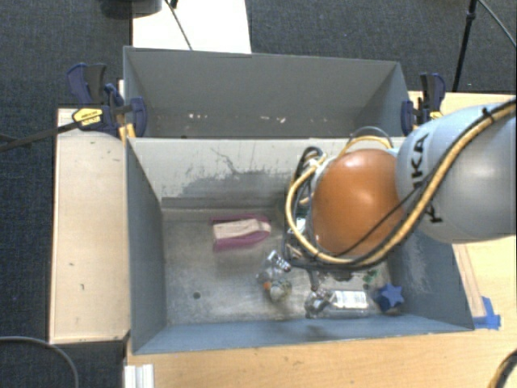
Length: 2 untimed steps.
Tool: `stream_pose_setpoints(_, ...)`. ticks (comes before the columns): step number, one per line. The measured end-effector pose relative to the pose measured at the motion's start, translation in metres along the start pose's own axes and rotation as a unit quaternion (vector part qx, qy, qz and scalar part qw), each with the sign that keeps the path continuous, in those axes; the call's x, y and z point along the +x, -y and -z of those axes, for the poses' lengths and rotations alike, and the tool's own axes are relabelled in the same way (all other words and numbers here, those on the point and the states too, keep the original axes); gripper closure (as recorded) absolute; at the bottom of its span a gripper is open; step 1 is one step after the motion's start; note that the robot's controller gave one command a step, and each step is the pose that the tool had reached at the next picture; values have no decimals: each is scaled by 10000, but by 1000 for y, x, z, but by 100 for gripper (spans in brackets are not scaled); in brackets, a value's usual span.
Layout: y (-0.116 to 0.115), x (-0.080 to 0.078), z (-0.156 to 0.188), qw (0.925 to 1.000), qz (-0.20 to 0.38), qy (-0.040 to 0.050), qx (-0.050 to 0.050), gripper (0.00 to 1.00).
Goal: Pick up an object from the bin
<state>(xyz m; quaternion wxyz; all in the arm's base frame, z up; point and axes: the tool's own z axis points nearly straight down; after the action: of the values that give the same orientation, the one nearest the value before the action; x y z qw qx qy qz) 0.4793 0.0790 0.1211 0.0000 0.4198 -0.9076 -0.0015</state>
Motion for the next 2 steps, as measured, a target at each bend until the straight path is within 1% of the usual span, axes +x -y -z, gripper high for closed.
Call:
stream_pose_setpoints(1, 50, -16, -49, 9901, 1401, 18, 24, 0)
stream_pose_setpoints(2, 5, -37, -49, 9712, 2381, -4, 21, 0)
